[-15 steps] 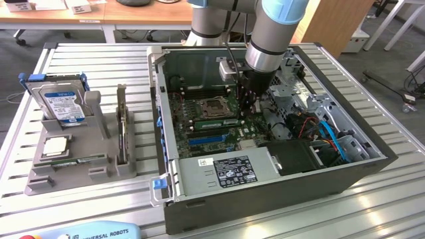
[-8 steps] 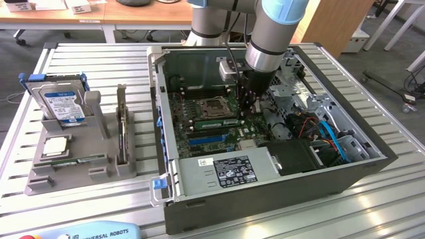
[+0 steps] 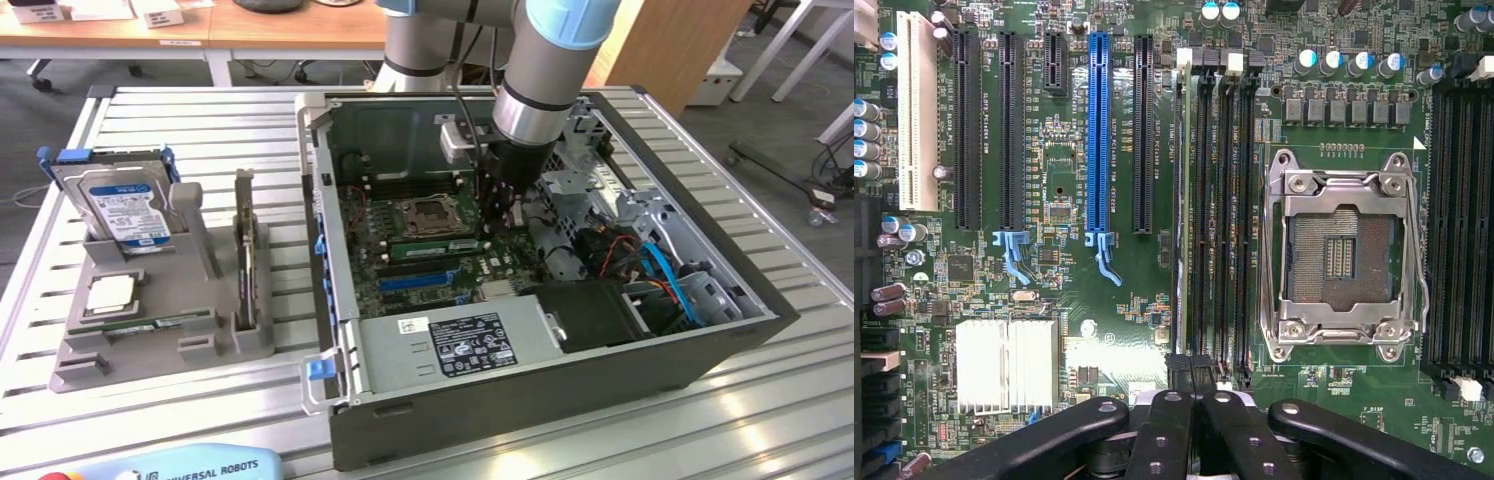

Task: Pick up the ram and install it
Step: 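Press down the ram until it locks into place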

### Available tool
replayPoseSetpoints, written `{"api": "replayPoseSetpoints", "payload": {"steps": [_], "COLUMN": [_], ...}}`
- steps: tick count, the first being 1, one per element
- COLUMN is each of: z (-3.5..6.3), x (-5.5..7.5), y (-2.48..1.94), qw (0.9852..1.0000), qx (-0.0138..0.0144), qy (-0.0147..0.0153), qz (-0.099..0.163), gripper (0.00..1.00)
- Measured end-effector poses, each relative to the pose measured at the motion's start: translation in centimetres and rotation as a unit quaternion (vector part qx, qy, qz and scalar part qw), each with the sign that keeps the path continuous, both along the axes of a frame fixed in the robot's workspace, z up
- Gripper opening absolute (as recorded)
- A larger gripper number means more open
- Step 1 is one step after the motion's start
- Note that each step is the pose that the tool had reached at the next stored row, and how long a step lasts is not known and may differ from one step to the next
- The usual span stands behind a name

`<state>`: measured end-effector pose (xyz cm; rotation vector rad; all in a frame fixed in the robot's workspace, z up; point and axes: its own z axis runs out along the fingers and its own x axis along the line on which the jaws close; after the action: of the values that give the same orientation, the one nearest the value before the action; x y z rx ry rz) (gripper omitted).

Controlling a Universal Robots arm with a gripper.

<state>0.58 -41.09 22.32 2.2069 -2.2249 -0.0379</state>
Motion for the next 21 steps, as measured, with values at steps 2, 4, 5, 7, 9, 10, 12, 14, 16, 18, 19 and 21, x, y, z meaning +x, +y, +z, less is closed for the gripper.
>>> {"api": "replayPoseSetpoints", "payload": {"steps": [2, 4, 5, 7, 9, 10, 12, 14, 16, 18, 19, 21], "z": [0.0, 0.0, 0.0, 0.0, 0.0, 0.0, 0.1, 0.38, 0.69, 1.76, 1.77, 1.78], "x": [0.0, 0.0, 0.0, 0.0, 0.0, 0.0, 0.0, 0.0, 0.0, 0.0, 0.0, -1.4], "y": [0.0, 0.0, 0.0, 0.0, 0.0, 0.0, 0.01, 0.0, 0.0, 0.01, 0.0, 0.0], "qw": [1.0, 1.0, 1.0, 1.0, 1.0, 1.0, 1.0, 1.0, 1.0, 1.0, 1.0, 1.0], "qx": [0.0, 0.0, 0.0, 0.0, 0.0, 0.0001, 0.0005, 0.0, 0.0001, 0.0002, 0.0001, 0.0], "qy": [0.0, 0.0, 0.0, 0.0, 0.0, 0.0, -0.0001, 0.0, 0.0, 0.0, 0.0, -0.0002], "qz": [0.0, 0.0, 0.0, 0.0, 0.0, 0.0, 0.0, 0.0, 0.0, 0.0, 0.0, 0.0], "gripper": [0.1, 0.1, 0.1, 0.1, 0.1, 0.1, 0.1, 0.1, 0.1, 0.1, 0.1, 0.1]}}
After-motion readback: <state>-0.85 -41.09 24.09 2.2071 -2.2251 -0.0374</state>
